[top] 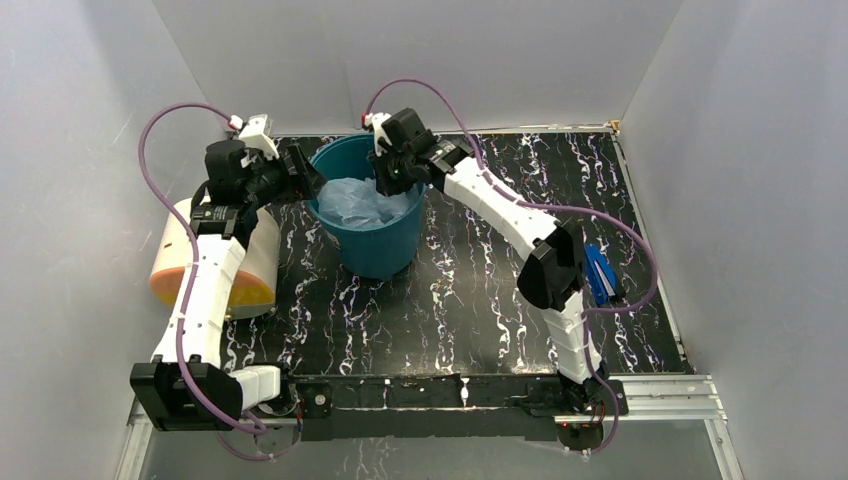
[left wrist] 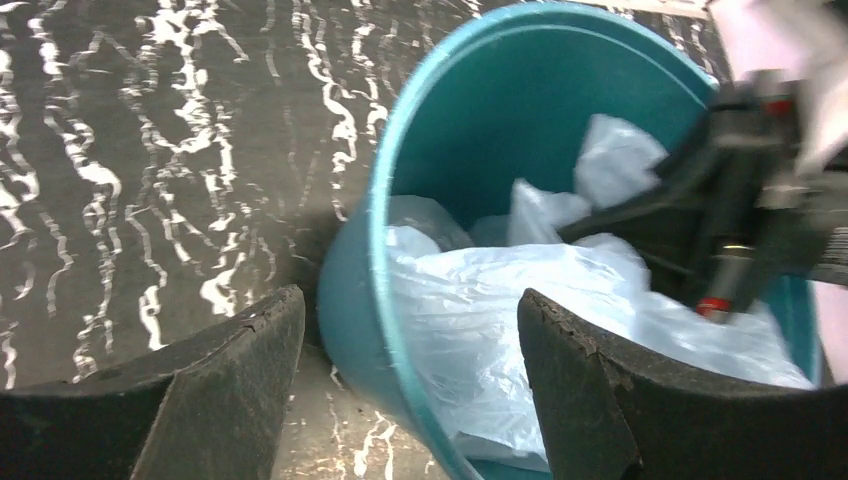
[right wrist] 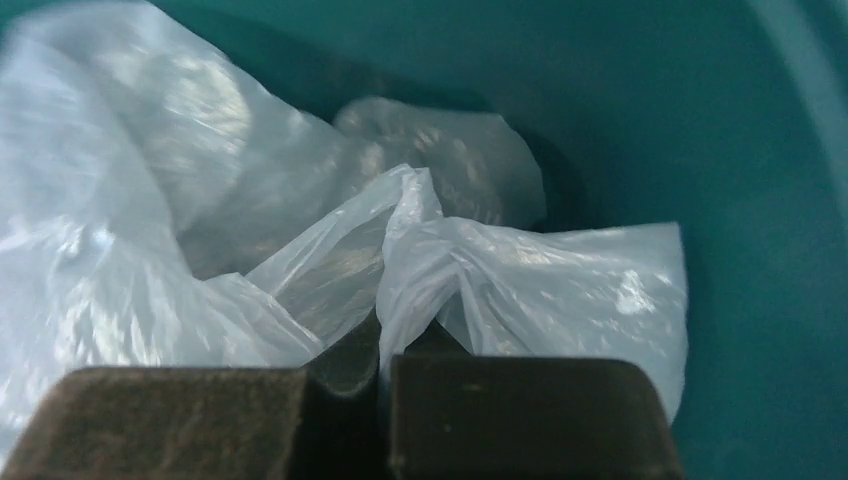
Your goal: Put the trash bags into the trash bin
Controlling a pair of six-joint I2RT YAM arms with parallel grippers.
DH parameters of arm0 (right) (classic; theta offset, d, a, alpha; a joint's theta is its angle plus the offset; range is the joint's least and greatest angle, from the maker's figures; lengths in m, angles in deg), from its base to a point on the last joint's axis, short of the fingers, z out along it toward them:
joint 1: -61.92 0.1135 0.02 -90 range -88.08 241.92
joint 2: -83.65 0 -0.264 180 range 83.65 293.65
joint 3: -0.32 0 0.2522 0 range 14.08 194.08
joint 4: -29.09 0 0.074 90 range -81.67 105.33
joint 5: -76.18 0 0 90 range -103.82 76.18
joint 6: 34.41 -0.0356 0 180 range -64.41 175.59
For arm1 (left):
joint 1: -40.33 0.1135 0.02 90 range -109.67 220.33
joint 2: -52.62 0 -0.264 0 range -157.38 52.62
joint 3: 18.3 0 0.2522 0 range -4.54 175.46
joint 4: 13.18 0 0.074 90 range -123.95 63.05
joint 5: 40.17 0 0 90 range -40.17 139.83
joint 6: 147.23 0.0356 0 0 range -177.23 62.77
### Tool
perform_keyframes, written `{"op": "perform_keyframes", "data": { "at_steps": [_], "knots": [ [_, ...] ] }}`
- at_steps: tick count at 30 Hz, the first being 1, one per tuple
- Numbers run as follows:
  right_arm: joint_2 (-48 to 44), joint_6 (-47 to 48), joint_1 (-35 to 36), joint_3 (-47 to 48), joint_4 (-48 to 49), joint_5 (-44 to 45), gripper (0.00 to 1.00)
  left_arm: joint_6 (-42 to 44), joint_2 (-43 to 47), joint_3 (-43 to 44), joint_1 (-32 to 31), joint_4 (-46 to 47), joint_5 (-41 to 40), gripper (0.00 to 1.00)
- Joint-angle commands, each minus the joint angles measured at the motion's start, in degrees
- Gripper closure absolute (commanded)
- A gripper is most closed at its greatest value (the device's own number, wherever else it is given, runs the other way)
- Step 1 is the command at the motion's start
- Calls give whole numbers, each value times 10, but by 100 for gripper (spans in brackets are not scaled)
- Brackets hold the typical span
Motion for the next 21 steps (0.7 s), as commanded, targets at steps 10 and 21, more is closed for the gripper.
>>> {"op": "perform_keyframes", "data": {
  "at_steps": [10,21],
  "knots": [
    [-2,126,52,-108,-6,169,100,40,-62,17,-2,-34,137,60],
    [-128,98,48,-264,81,273,100,-21,-71,28,-23,-24,189,93]
  ]
}}
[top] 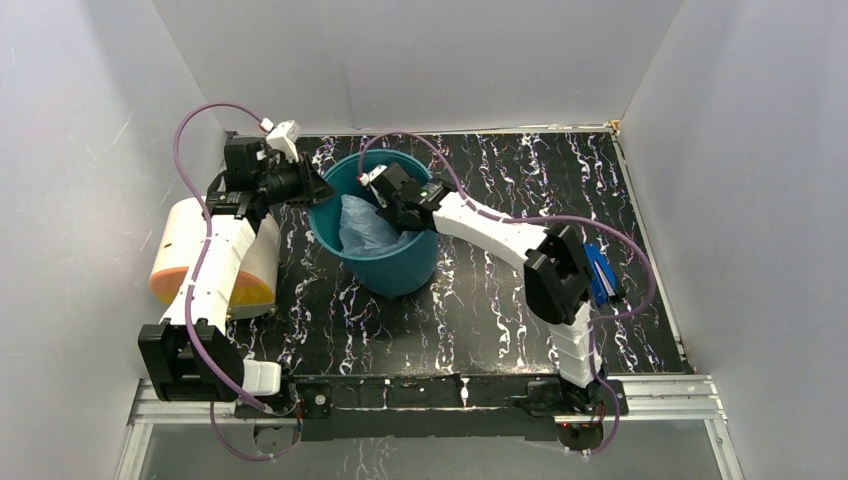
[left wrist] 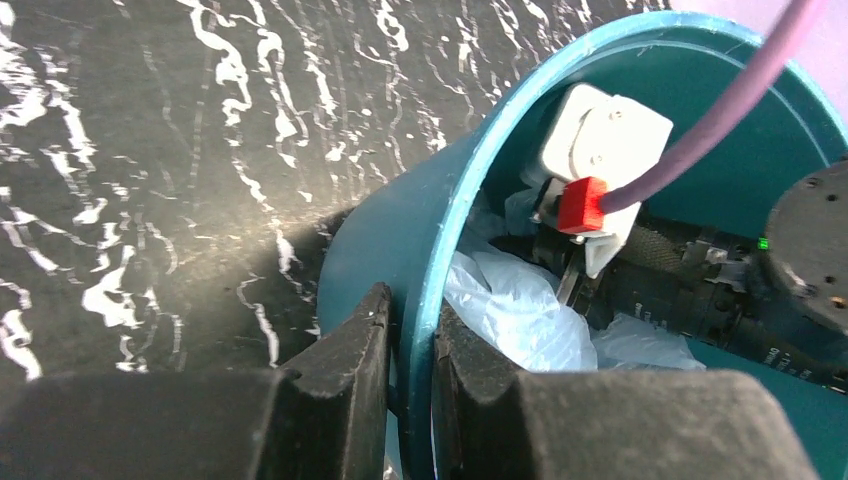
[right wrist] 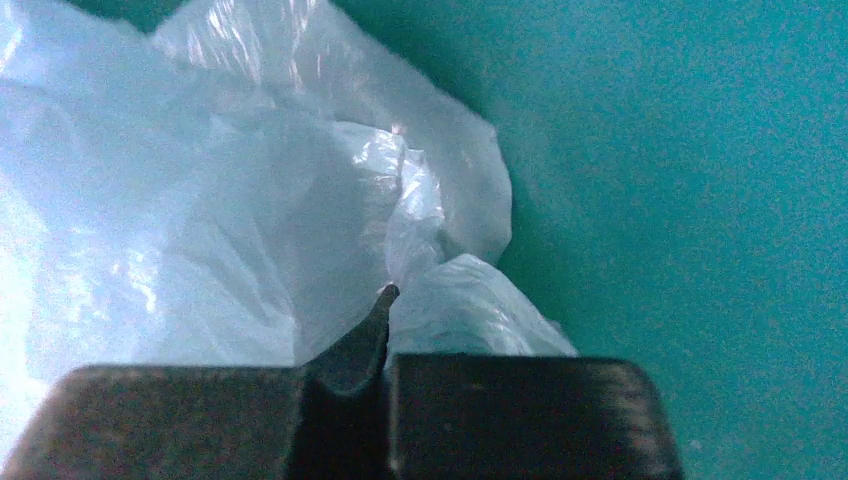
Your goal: Put the trash bags into the trash bin
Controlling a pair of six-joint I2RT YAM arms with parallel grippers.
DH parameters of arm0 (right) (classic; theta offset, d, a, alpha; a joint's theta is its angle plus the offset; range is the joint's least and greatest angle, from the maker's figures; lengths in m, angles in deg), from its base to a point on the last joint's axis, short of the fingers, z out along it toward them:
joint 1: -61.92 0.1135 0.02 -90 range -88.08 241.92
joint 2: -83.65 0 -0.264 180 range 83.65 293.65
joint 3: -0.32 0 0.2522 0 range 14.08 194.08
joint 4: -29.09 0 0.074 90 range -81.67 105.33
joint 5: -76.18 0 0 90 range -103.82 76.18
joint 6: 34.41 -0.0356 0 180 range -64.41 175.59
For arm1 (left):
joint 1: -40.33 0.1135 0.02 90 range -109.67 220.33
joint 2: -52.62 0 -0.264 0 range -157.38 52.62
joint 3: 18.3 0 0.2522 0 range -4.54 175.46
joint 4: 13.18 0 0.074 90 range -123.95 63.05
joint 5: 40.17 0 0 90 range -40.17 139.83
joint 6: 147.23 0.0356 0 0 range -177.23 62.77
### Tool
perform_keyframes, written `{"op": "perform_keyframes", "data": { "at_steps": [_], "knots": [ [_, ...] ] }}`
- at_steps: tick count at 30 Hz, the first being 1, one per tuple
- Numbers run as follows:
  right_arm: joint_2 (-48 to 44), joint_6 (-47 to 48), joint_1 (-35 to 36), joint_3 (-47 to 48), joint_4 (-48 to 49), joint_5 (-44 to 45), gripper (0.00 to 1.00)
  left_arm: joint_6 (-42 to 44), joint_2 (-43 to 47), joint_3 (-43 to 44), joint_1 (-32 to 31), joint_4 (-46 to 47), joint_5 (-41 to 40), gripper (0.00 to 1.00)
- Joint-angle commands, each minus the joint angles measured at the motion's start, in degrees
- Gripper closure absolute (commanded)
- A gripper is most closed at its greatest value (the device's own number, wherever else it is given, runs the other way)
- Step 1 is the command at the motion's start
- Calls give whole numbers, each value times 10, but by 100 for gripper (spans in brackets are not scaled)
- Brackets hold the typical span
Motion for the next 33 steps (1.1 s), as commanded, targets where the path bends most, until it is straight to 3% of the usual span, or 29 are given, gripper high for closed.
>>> {"op": "perform_keyframes", "data": {
  "at_steps": [1,7,11,15,23,32,33],
  "knots": [
    [-110,-16,-15,-58,75,57,100,-51,6,24,-36,-11,23,94],
    [-198,-29,-59,-155,100,1,100,-109,0,50,-122,-6,-70,100],
    [-242,-69,-119,-214,96,-80,100,-150,15,62,-180,-17,-199,100],
    [-285,-75,-135,-253,118,-177,100,-175,-2,68,-258,-22,-297,100],
    [-315,-80,-142,-264,90,-166,100,-201,21,72,-343,-27,-467,100],
    [-349,-99,-142,-262,102,-224,100,-191,-5,83,-415,-33,-515,99],
    [-354,-100,-142,-254,100,-221,100,-190,-7,84,-424,-32,-523,93]
  ]
}}
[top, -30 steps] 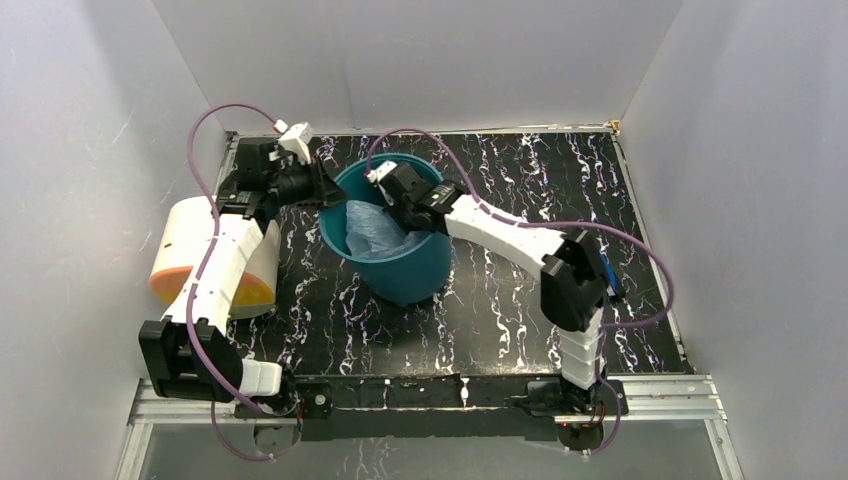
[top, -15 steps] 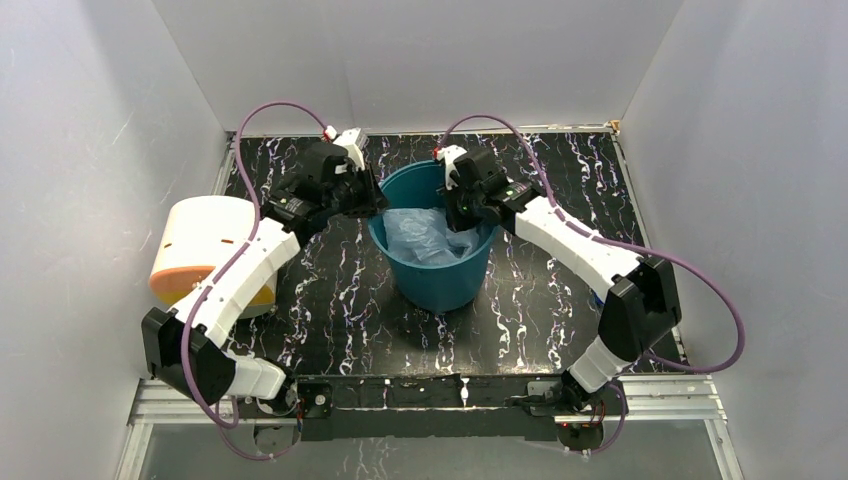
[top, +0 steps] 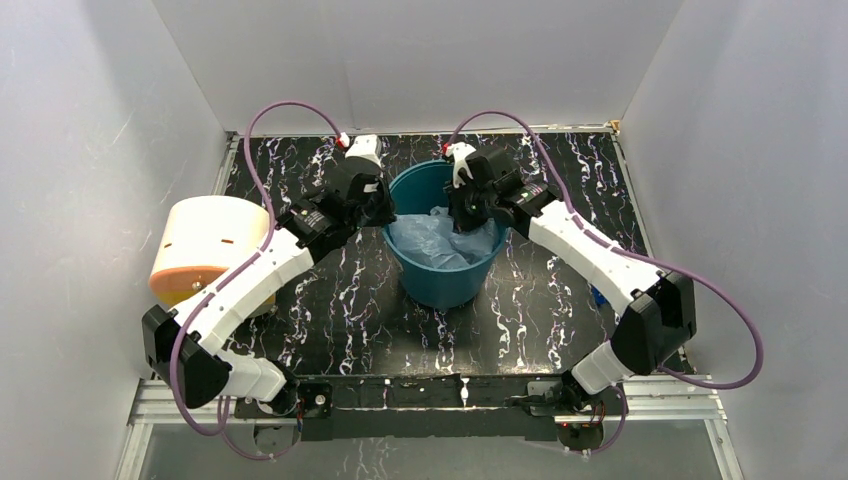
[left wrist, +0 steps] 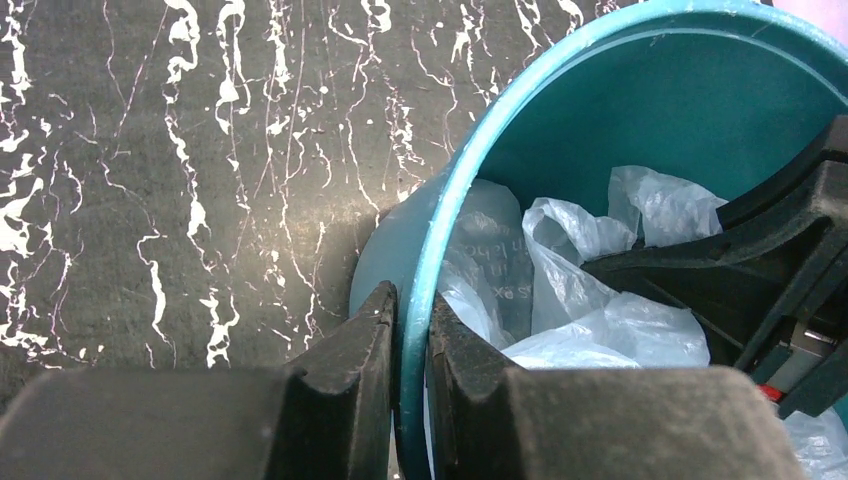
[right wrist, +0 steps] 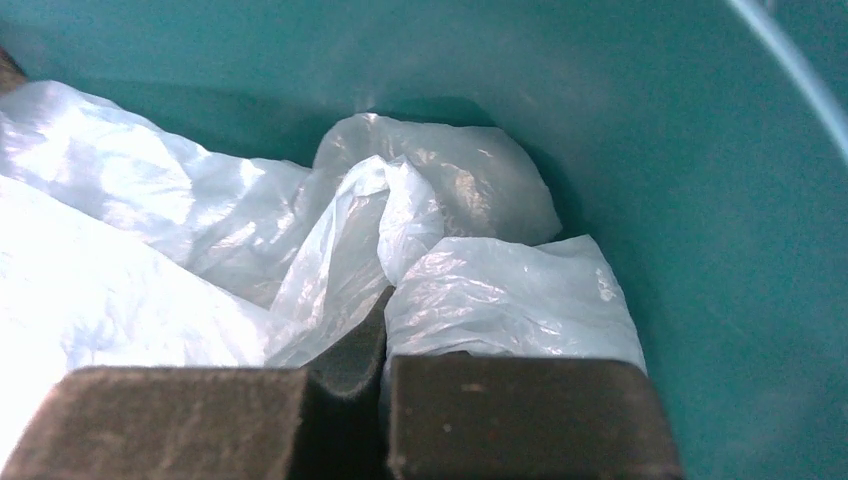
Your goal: Put the trash bags into the trash bin
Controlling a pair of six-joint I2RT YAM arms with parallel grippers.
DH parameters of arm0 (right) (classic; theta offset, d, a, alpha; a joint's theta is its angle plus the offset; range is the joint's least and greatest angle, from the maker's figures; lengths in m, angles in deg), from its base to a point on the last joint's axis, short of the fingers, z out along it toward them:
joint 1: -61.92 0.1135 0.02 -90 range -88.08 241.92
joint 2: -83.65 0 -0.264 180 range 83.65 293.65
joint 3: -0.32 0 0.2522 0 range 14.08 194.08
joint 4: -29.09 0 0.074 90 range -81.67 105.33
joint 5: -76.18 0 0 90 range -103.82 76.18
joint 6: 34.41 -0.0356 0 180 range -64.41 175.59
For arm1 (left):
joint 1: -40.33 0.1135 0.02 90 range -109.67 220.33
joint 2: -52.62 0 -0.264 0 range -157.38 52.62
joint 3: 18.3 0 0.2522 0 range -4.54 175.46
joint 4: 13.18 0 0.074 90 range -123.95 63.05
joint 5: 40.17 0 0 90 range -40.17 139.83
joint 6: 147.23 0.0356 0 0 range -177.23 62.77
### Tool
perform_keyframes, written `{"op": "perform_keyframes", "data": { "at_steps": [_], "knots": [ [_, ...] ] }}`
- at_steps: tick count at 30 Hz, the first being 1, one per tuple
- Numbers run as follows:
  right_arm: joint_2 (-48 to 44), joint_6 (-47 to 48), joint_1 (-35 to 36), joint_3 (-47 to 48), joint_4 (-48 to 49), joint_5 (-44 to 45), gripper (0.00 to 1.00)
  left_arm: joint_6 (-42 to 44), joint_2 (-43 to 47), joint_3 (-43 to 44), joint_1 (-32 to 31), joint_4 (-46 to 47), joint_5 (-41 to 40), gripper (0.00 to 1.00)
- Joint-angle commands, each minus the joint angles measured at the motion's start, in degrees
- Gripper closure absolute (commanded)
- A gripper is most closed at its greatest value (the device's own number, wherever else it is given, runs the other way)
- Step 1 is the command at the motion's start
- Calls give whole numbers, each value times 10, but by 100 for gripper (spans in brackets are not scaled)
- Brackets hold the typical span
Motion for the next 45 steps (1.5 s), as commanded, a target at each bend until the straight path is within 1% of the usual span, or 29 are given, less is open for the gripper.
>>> {"op": "perform_keyframes", "data": {
  "at_steps": [1,3,4,7,9,12,14,16,17,19,21,23,26,28,31,33,34,35,37,38,40,42,43,45],
  "knots": [
    [-46,-16,-2,25,12,-17,100,-7,4,32,-37,10,-48,85],
    [-57,-9,-5,48,8,-6,100,-11,10,26,-39,10,-56,80],
    [-59,-3,-6,61,1,-5,100,-9,17,26,-40,11,-62,74],
    [-51,7,-6,103,-37,-12,100,3,34,32,-39,11,-83,53],
    [-49,6,-6,118,-55,-3,100,20,43,36,-39,12,-84,48],
    [-60,1,-6,127,-72,57,100,30,54,40,-39,3,-85,39],
    [-71,2,-6,138,-78,85,100,31,64,36,-39,8,-80,30],
    [-78,11,-6,151,-81,69,100,44,76,25,-39,25,-61,20],
    [-79,16,-6,159,-85,51,100,54,83,18,-39,35,-49,17],
    [-79,6,-6,175,-87,25,100,67,93,15,-39,35,-56,16],
    [-79,-7,-6,186,-82,9,100,66,105,13,-38,18,-98,15],
    [-83,-13,-6,175,-58,-23,100,82,123,-1,-38,16,-126,15],
    [-79,-23,-6,147,-32,-46,100,123,161,-39,-36,42,-122,14],
    [-57,-18,-3,141,-52,-33,100,134,181,-55,-32,43,-121,14],
    [-21,-5,3,133,-96,61,100,151,186,-57,-29,22,-107,14],
    [-5,3,3,125,-112,100,100,177,186,-56,-29,18,-64,14],
    [2,9,3,125,-121,102,100,195,185,-55,-28,21,-23,14],
    [7,10,3,127,-125,106,100,216,183,-51,-28,20,41,13],
    [7,6,3,129,-114,111,100,233,177,-35,-28,24,127,13],
    [3,-2,3,131,-106,110,100,249,170,-22,-28,25,192,13],
    [-7,-23,3,133,-87,109,100,278,145,14,-27,4,306,15],
    [-19,-43,3,135,-68,109,100,293,112,52,-28,-27,389,16],
    [-25,-50,3,132,-57,105,100,299,95,67,-28,-40,411,17],
    [-41,-63,3,123,-37,99,100,300,69,88,-28,-47,409,19]
  ]
}}
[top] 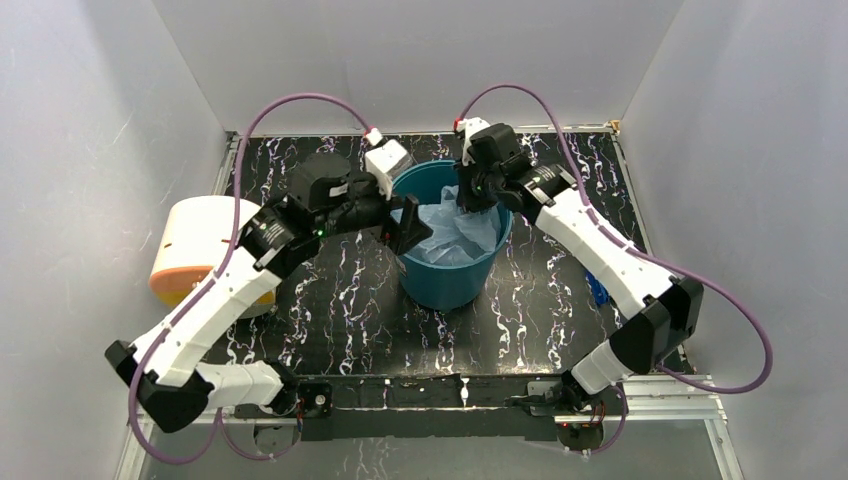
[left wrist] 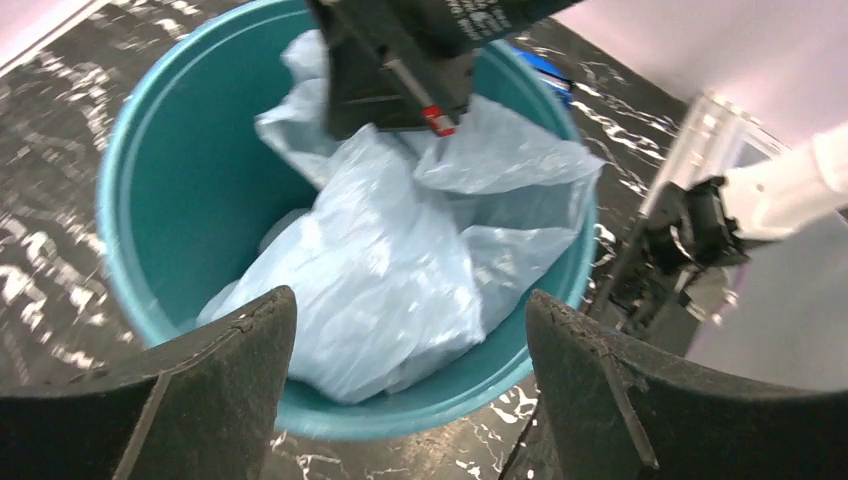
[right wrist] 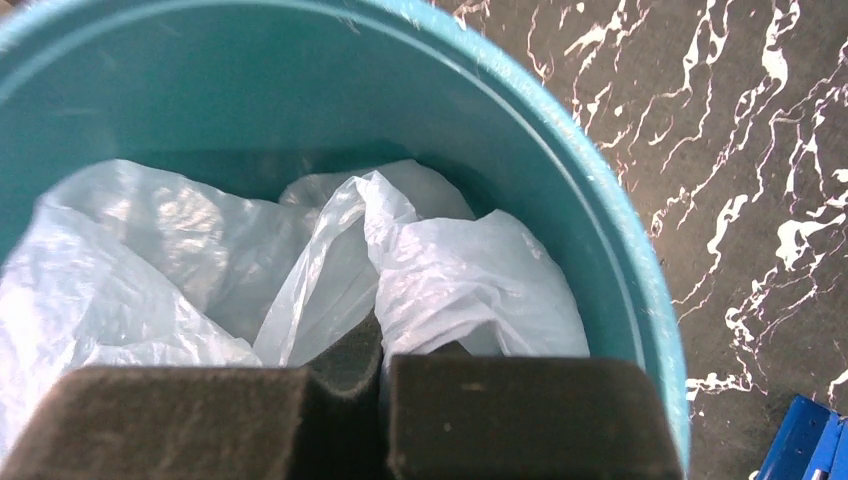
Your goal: Put the trash bags into the trash bin
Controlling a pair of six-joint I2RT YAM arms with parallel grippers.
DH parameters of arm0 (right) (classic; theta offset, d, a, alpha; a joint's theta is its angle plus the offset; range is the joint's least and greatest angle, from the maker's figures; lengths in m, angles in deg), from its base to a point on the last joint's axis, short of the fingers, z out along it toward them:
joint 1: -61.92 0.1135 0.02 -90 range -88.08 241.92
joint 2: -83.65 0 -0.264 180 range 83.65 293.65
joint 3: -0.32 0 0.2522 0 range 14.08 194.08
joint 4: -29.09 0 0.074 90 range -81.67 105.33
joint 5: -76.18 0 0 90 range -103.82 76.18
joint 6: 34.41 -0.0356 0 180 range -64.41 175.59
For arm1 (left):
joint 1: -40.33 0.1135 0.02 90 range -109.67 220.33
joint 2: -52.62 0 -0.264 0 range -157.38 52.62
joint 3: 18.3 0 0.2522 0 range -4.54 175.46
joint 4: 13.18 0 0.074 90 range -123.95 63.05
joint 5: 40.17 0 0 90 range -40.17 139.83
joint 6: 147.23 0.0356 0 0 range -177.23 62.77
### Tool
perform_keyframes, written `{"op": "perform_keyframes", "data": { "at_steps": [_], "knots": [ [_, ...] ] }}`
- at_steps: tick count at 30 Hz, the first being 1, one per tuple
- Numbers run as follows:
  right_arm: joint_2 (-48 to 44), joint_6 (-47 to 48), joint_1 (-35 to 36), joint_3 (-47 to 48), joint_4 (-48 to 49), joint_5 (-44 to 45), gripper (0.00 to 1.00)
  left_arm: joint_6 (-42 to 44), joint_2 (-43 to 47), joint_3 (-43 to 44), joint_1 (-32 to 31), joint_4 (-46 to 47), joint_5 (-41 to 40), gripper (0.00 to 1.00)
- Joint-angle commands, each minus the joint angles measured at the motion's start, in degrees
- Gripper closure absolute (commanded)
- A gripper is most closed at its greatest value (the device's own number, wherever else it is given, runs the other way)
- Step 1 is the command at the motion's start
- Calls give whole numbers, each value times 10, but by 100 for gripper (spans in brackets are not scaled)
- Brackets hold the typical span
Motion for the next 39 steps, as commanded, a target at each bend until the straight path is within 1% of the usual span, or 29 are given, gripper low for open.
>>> {"op": "perform_keyframes", "data": {
  "at_steps": [1,3,5,6,9,10,12,14,15,16,18,20,21,22,23,24,25,26,27,28,29,31,33,36,39],
  "knots": [
    [-58,-40,1,3,76,2,100,43,-50,60,0,-36,131,21],
    [-71,-48,1,-3,88,-3,100,42,-87,88,1,-64,95,25],
    [-82,-52,1,-6,92,-5,100,42,-124,127,1,-113,64,42],
    [-86,-55,1,-8,93,-3,100,43,-139,140,1,-130,63,50],
    [-96,-62,1,-14,98,0,100,50,-160,146,0,-140,96,61],
    [-99,-66,1,-16,101,2,100,56,-164,142,1,-139,98,68],
    [-108,-72,1,-23,114,-7,100,53,-172,135,1,-137,79,80],
    [-119,-77,1,-34,134,-31,100,49,-178,123,0,-127,58,87],
    [-124,-82,1,-37,142,-44,100,35,-179,114,1,-116,55,91],
    [-127,-86,2,-41,149,-60,100,25,-179,104,0,-102,52,94],
    [-129,-94,1,-53,161,-74,100,5,-177,71,0,-62,50,98],
    [-131,-100,1,-76,174,-58,100,-20,-181,49,0,-26,55,100],
    [-133,-110,1,-94,184,-25,100,-33,-186,42,1,-11,60,100],
    [-135,-117,1,-112,191,-3,100,-44,-189,35,0,4,61,97],
    [-135,-123,0,-120,191,9,100,-54,-194,32,0,13,56,91],
    [-136,-128,0,-126,192,6,100,-61,-198,31,0,17,49,88],
    [-138,-132,0,-129,195,-4,100,-62,-197,33,0,18,47,87],
    [-141,-133,-1,-132,201,-16,100,-61,-191,33,0,23,42,85],
    [-145,-135,0,-134,207,-20,100,-64,-173,26,0,36,33,71],
    [-150,-137,-1,-136,214,-21,100,-67,-156,19,0,51,14,60],
    [-154,-139,-4,-137,219,-19,100,-68,-138,11,1,64,6,53],
    [-163,-145,-12,-133,223,-23,100,-68,-106,-2,1,84,-13,43],
    [-169,-148,-20,-128,227,-45,100,-66,-79,-8,1,90,-28,37],
    [-172,-169,-41,-123,224,-118,100,-57,-49,-19,2,90,-29,31],
    [-175,-188,-66,-127,235,-197,97,-42,-32,-29,2,96,1,30]
  ]
}}
